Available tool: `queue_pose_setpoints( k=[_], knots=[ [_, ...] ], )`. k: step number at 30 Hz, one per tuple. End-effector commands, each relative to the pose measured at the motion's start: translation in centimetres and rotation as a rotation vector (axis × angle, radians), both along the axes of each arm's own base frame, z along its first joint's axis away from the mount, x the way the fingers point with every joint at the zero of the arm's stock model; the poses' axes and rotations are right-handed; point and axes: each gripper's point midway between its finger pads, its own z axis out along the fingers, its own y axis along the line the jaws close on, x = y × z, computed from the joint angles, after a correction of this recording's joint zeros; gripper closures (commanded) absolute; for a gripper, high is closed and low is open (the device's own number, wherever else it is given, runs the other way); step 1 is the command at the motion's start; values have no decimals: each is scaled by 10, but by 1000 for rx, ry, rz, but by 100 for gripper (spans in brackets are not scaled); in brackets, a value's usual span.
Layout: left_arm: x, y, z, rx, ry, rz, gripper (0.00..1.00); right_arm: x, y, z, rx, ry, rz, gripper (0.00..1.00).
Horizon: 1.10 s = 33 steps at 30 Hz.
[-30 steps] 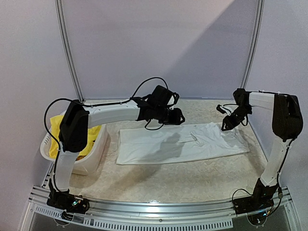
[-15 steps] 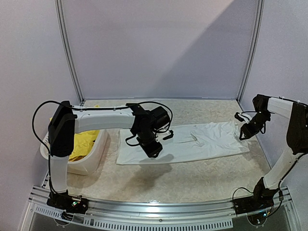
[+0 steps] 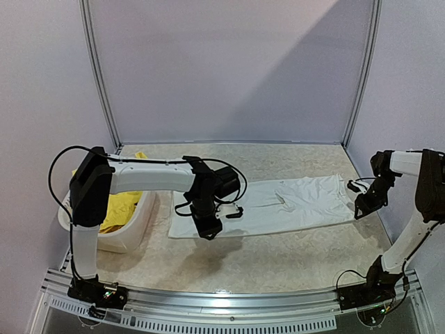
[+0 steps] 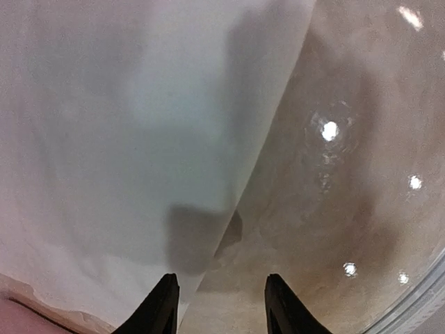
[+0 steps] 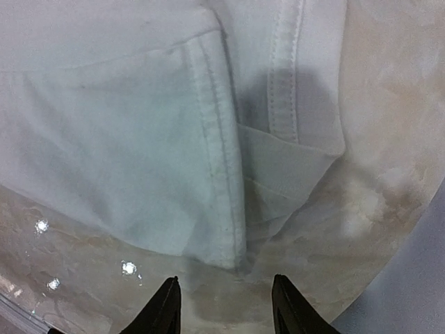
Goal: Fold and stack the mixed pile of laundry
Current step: Rotate the rectangle-folded T-shirt at the center of the board.
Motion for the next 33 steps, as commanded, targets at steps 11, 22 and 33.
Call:
queue_pose_setpoints(
  k=[11, 22, 33],
  knots=[
    [-5, 3, -26, 38, 32, -35, 63, 49, -11, -36, 57, 57, -86, 98],
    [-13, -6, 17, -73, 20, -15, 60, 192, -56, -12, -29, -99, -132, 97],
    [-38, -31, 26, -196, 61, -34, 58, 207, -48, 21, 11, -234, -220, 54]
  ],
)
